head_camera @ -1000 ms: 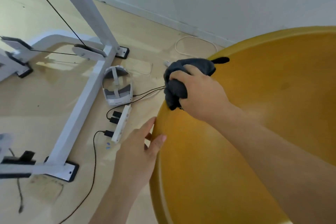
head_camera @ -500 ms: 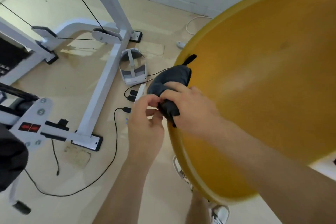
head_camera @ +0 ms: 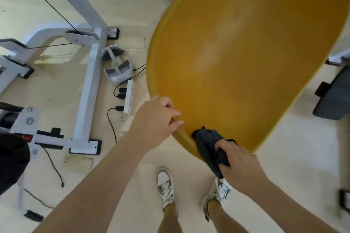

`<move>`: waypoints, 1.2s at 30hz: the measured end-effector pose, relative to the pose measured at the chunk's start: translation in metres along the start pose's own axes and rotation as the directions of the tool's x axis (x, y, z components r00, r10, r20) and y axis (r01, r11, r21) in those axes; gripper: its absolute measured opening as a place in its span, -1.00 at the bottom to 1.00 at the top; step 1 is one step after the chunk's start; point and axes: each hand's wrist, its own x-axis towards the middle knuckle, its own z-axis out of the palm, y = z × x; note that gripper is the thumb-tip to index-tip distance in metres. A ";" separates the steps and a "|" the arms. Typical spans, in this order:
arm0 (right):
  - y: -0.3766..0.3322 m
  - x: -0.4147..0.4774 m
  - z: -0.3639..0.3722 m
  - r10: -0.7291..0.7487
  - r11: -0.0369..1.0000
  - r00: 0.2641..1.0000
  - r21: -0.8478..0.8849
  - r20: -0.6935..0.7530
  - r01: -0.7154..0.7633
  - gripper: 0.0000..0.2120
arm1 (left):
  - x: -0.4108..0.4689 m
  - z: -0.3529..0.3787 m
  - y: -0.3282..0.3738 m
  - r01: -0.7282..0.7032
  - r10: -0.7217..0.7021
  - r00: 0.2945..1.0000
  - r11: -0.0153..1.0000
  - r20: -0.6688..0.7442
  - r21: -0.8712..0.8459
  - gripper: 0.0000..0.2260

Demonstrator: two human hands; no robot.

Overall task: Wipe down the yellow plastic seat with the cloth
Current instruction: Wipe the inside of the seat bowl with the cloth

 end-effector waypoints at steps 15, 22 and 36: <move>-0.167 -0.019 0.037 0.352 0.721 0.915 0.680 -0.197 -0.131 -0.44 | 0.014 0.006 -0.026 -0.241 0.233 0.970 0.951 -0.064 -0.195 -0.80; -0.090 -0.026 0.081 0.231 0.937 0.903 0.331 -0.363 -0.106 -0.27 | 0.004 0.030 -0.012 -0.371 0.373 0.927 0.926 -0.025 0.063 -0.74; -0.021 -0.020 0.052 0.469 0.665 0.871 0.707 -0.145 -0.241 -0.55 | -0.003 0.062 -0.009 -0.558 0.573 0.819 0.775 0.045 0.297 -0.62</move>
